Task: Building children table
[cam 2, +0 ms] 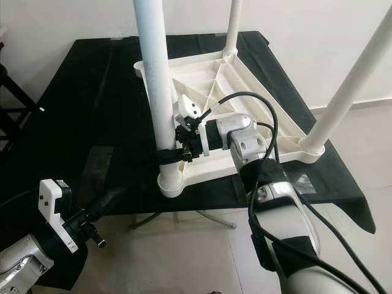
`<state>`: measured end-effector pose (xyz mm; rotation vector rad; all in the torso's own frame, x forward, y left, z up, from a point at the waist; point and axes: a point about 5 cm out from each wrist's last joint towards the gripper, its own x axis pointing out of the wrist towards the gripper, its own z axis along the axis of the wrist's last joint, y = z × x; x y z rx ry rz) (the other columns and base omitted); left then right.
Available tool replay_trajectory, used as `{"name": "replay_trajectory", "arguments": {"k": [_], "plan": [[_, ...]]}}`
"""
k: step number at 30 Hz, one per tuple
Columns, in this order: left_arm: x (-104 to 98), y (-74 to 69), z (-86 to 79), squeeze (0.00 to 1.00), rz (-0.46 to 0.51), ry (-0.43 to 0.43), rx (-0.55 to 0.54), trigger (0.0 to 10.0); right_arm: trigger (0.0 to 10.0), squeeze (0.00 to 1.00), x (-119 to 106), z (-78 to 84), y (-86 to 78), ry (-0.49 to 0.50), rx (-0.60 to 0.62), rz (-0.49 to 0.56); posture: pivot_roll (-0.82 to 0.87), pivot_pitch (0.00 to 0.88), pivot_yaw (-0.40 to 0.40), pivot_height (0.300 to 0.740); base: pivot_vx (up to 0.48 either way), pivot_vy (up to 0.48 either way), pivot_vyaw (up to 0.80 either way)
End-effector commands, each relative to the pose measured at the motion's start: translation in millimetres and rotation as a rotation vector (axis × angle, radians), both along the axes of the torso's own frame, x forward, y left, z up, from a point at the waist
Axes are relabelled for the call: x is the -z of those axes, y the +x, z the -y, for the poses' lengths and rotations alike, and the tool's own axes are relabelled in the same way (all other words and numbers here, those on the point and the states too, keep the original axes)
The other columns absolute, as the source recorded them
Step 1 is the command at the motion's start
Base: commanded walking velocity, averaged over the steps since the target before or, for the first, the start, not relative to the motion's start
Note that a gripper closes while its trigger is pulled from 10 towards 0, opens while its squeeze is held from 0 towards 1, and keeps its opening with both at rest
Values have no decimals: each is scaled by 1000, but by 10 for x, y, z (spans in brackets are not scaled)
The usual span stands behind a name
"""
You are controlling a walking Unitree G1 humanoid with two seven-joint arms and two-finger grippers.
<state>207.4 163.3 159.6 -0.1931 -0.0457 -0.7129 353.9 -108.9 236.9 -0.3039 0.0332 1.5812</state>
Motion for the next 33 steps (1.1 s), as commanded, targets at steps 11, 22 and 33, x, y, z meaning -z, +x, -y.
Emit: {"name": "replay_trajectory", "arguments": {"k": [11,22,33], "plan": [[57,68,-67,0,-14,5,-4,10000,0,0,801,-385,-517,2,978,-52,-22,141,19,740,0,0,0],[54,92,-54,0,2,-18,-39,10000,10000,929,667,-443,-332,-5,883,-46,-6,123,-18,740,0,0,0],[46,98,-5,0,0,-25,-12,10000,10000,0,103,-342,-367,-5,190,119,4,131,-16,740,0,0,0]]}}
